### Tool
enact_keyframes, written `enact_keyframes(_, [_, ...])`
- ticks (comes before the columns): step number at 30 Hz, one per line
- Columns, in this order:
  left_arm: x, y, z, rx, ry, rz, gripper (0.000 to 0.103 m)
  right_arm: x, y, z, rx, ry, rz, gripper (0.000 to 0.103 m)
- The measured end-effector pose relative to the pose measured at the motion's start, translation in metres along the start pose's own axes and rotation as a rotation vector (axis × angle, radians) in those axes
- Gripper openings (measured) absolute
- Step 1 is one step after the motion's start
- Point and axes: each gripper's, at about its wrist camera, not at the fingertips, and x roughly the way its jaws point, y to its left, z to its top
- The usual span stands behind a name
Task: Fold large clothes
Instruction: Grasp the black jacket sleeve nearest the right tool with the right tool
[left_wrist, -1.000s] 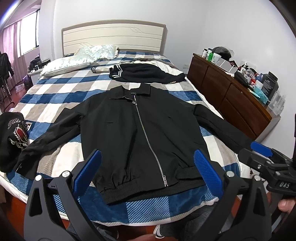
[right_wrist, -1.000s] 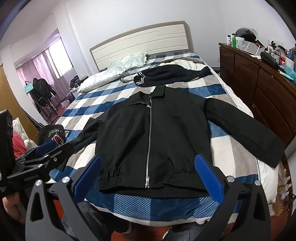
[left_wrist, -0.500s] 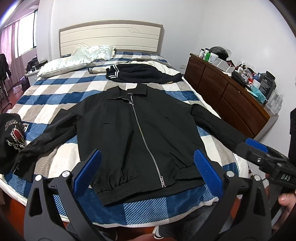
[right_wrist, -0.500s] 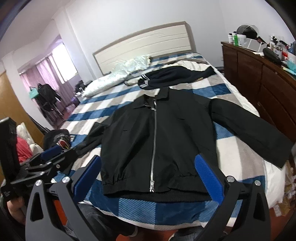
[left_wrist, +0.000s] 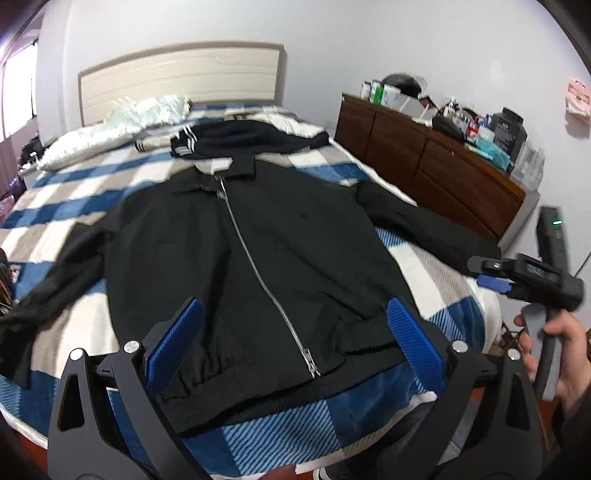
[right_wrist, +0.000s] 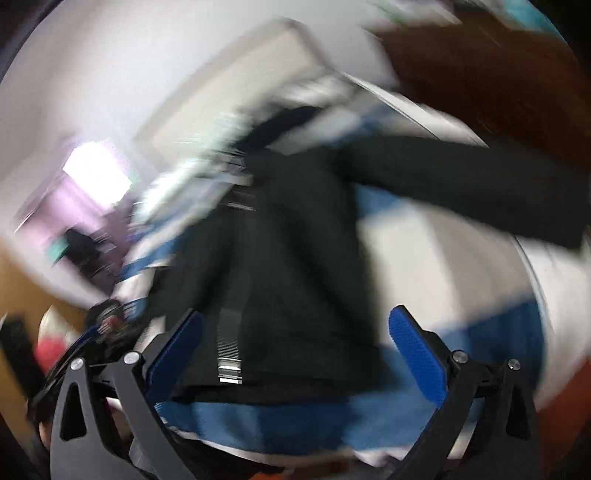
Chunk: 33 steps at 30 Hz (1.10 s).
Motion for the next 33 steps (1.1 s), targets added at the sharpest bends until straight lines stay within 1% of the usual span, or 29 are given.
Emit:
enact_keyframes(1, [0.005,-0.001,-0.003,0.002,0.004,-0.010,0.098,0.002,-0.029,0.002,0.074,-0.011,0.000,0.099])
enact_keyframes(2, [0.014,0.000,-0.009,0.003,0.013,-0.019,0.098,0.002,-0.054,0.003,0.128,-0.033,-0.022,0.099])
enact_keyframes(3, [0.020,-0.001,-0.012,0.005,0.017,-0.021,0.098,0.000,-0.078,0.005,0.173,-0.053,-0.042,0.099])
enact_keyframes(4, [0.031,-0.001,-0.019,0.008,0.024,-0.030,0.098,-0.002,-0.097,0.007,0.210,-0.073,-0.041,0.099])
enact_keyframes(6, [0.045,-0.001,-0.027,0.018,0.027,-0.043,0.098,-0.008,-0.123,0.013,0.255,-0.115,-0.047,0.099])
enact_keyframes(8, [0.060,-0.002,-0.034,0.044,0.023,-0.040,0.098,-0.014,-0.151,0.027,0.290,-0.163,-0.076,0.099])
enact_keyframes(9, [0.066,-0.003,-0.035,0.054,0.024,-0.039,0.098,-0.015,-0.161,0.032,0.305,-0.175,-0.081,0.099])
enact_keyframes(10, [0.075,-0.001,-0.038,0.058,0.030,-0.045,0.098,-0.012,-0.179,0.037,0.359,-0.168,-0.089,0.099])
enact_keyframes(11, [0.081,0.001,-0.039,0.050,0.036,-0.050,0.098,-0.008,-0.194,0.039,0.421,-0.151,-0.076,0.099])
enact_keyframes(12, [0.087,0.004,-0.039,0.036,0.042,-0.054,0.098,-0.002,-0.207,0.041,0.479,-0.146,-0.039,0.099])
enact_keyframes(13, [0.094,0.007,-0.039,0.018,0.045,-0.056,0.098,0.003,-0.216,0.042,0.507,-0.150,-0.015,0.099])
enact_keyframes(15, [0.103,0.011,-0.037,0.001,0.043,-0.061,0.098,0.014,-0.231,0.050,0.545,-0.169,-0.009,0.099])
enact_keyframes(18, [0.119,0.016,-0.028,0.030,0.025,-0.061,0.098,0.023,-0.246,0.060,0.634,-0.199,0.012,0.099])
enact_keyframes(20, [0.127,0.020,-0.025,0.023,0.019,-0.067,0.098,0.022,-0.247,0.067,0.706,-0.233,0.010,0.099])
enact_keyframes(23, [0.135,0.032,-0.022,-0.036,0.019,-0.085,0.098,0.017,-0.234,0.078,0.667,-0.283,-0.017,0.099])
enact_keyframes(26, [0.136,0.035,-0.015,-0.059,0.028,-0.096,0.098,0.012,-0.216,0.091,0.578,-0.322,-0.049,0.091])
enact_keyframes(28, [0.132,0.038,-0.013,-0.077,0.014,-0.120,0.098,0.012,-0.212,0.099,0.561,-0.371,-0.055,0.085])
enact_keyframes(29, [0.129,0.039,-0.014,-0.079,0.012,-0.132,0.098,0.018,-0.213,0.104,0.562,-0.368,-0.071,0.075])
enact_keyframes(30, [0.127,0.041,-0.017,-0.070,0.013,-0.135,0.098,0.028,-0.217,0.109,0.569,-0.331,-0.098,0.066])
enact_keyframes(31, [0.126,0.041,-0.020,-0.055,0.018,-0.131,0.098,0.034,-0.222,0.113,0.581,-0.298,-0.121,0.059])
enact_keyframes(32, [0.125,0.042,-0.024,-0.036,0.023,-0.125,0.098,0.040,-0.229,0.117,0.596,-0.278,-0.125,0.045])
enact_keyframes(33, [0.124,0.043,-0.026,-0.019,0.029,-0.120,0.098,0.041,-0.236,0.121,0.610,-0.279,-0.118,0.034])
